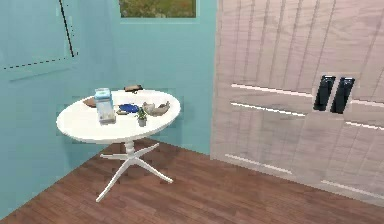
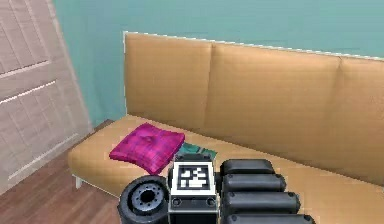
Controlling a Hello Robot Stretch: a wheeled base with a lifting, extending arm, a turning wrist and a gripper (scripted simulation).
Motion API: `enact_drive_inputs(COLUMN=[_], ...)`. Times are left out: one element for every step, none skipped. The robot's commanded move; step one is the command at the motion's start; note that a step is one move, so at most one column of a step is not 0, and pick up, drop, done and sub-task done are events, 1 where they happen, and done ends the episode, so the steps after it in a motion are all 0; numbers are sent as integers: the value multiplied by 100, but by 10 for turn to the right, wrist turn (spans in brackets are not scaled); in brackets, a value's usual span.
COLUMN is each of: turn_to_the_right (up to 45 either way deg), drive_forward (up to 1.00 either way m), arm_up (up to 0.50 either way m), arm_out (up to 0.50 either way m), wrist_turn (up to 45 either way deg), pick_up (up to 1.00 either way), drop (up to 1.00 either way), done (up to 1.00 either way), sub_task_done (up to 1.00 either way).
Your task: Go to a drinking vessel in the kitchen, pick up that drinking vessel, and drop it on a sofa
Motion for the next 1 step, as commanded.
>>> enact_drive_inputs(turn_to_the_right=[-30], drive_forward=[0], arm_up=[0], arm_out=[0], wrist_turn=[0], pick_up=[0], drop=[0], done=[0], sub_task_done=[0])
